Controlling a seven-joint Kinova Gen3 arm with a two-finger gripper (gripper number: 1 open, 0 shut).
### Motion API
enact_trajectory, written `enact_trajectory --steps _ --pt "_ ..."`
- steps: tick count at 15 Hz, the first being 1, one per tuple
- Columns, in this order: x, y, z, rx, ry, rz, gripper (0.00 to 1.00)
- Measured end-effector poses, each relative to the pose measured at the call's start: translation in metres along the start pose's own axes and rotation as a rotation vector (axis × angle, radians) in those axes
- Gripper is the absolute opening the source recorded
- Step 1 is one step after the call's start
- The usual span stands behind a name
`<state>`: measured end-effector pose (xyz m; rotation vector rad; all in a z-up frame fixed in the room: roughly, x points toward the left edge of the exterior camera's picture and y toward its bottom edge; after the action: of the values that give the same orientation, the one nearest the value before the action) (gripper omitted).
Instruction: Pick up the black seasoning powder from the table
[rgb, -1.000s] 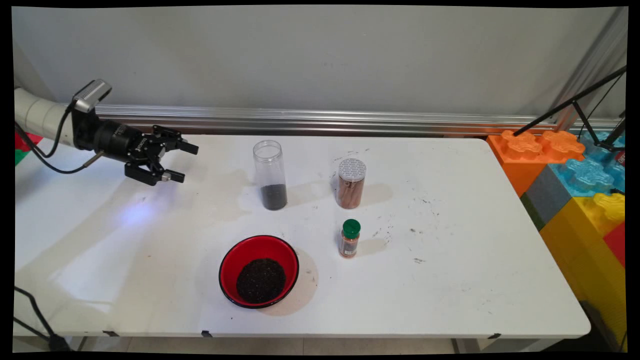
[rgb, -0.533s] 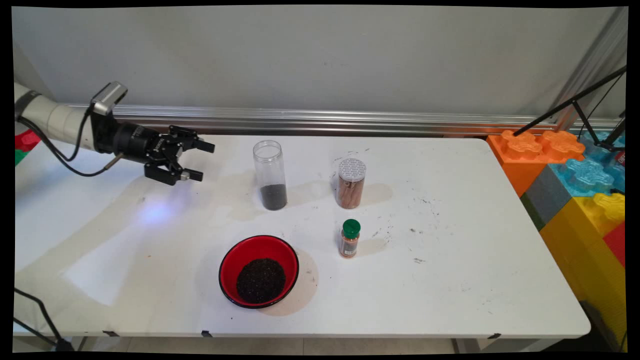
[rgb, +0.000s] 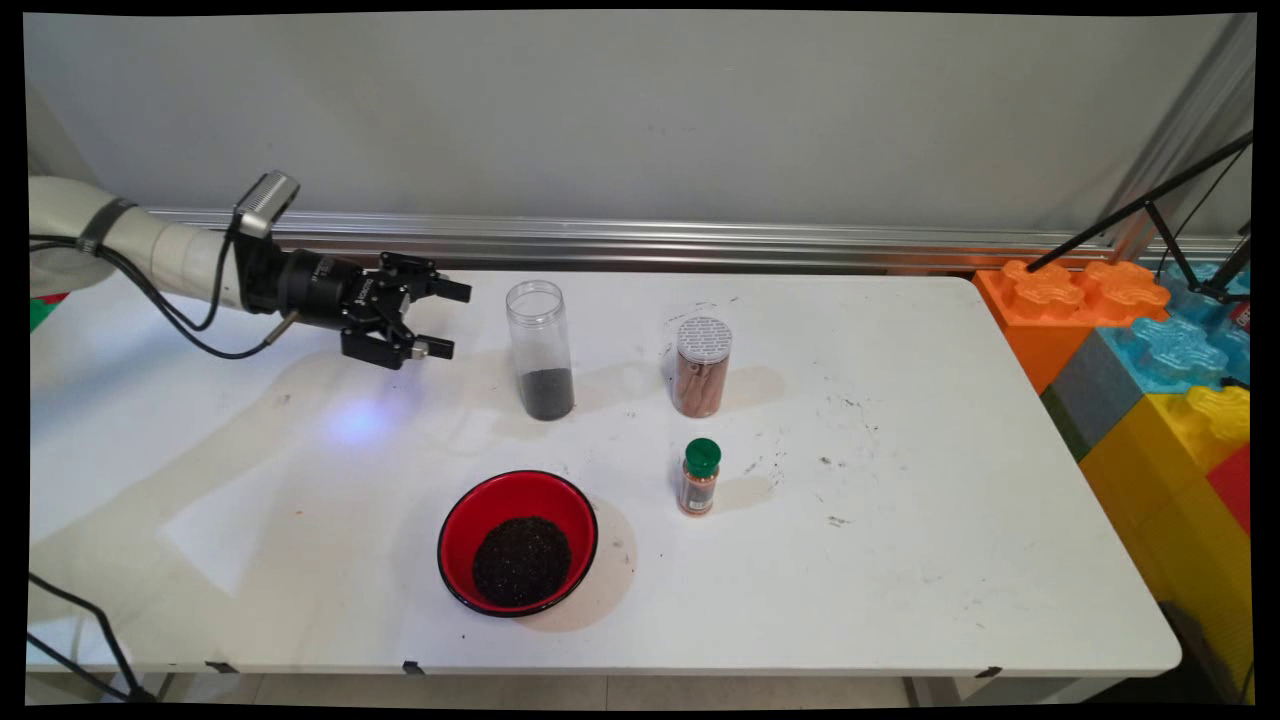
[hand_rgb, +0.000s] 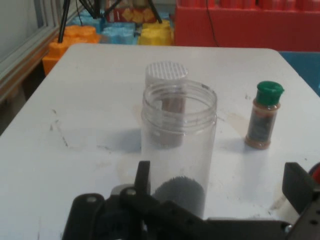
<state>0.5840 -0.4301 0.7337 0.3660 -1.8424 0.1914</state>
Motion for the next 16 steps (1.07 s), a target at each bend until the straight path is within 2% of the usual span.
enact_trajectory --steps 16 --pt "-0.005 -0.002 0.051 0.056 0.026 -0.014 1.00"
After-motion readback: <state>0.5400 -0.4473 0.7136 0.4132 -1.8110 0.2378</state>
